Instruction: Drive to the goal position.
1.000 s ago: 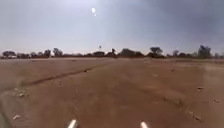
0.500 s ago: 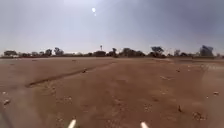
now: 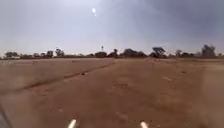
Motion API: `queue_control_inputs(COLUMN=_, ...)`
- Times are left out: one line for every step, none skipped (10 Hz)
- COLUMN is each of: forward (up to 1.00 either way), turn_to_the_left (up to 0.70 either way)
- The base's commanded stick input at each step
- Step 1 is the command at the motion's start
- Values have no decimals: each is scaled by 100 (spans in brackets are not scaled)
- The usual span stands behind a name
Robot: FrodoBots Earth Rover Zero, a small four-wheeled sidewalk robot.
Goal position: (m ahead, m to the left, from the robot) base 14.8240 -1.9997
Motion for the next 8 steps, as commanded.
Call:
queue_control_inputs(forward=70, turn_to_the_left=0)
queue_control_inputs(forward=70, turn_to_the_left=0)
queue_control_inputs(forward=70, turn_to_the_left=0)
queue_control_inputs(forward=70, turn_to_the_left=0)
queue_control_inputs(forward=70, turn_to_the_left=0)
queue_control_inputs(forward=70, turn_to_the_left=0)
queue_control_inputs(forward=70, turn_to_the_left=0)
queue_control_inputs(forward=70, turn_to_the_left=0)
